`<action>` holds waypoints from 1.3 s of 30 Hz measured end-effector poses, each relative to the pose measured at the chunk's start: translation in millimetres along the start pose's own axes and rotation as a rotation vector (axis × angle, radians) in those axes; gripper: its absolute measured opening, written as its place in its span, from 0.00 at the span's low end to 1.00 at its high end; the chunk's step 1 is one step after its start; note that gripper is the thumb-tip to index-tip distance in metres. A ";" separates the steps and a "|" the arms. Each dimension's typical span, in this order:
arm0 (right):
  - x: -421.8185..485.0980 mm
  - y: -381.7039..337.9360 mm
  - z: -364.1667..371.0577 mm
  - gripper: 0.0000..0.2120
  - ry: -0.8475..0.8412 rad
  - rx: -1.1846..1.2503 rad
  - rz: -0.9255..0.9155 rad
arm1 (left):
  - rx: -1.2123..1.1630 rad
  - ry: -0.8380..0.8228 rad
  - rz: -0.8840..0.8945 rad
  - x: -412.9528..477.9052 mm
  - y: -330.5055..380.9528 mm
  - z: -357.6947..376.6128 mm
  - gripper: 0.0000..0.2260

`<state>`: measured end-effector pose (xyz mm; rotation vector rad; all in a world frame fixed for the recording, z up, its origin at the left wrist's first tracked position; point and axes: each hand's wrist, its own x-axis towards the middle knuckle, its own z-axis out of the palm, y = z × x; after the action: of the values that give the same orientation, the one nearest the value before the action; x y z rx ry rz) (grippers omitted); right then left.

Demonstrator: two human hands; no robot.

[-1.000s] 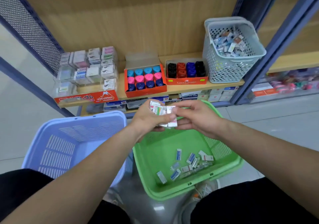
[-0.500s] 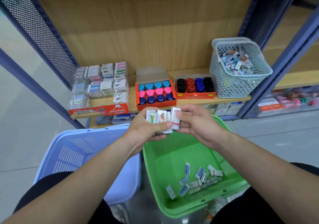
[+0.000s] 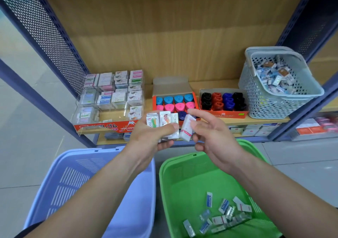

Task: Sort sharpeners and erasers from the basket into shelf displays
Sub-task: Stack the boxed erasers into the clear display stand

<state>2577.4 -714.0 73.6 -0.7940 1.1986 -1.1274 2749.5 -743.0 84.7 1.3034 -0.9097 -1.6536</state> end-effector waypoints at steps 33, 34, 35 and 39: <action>13.8 20.2 59.3 0.10 -0.220 -0.246 0.037 | 0.203 0.204 0.174 -14.2 9.5 -83.6 0.18; 14.0 22.3 63.9 0.10 -0.212 -0.272 0.036 | 0.192 0.234 0.169 -15.9 12.0 -92.8 0.17; 15.4 24.9 68.0 0.09 -0.207 -0.299 0.040 | 0.183 0.272 0.161 -17.6 14.6 -103.8 0.17; 41.2 38.3 85.7 0.07 -0.196 -0.367 0.067 | 0.135 0.371 0.135 -21.7 29.7 -148.8 0.17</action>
<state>2669.1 -749.8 44.9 -1.1067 1.2718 -0.7629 2902.7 -742.3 89.7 1.5405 -0.8711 -1.2100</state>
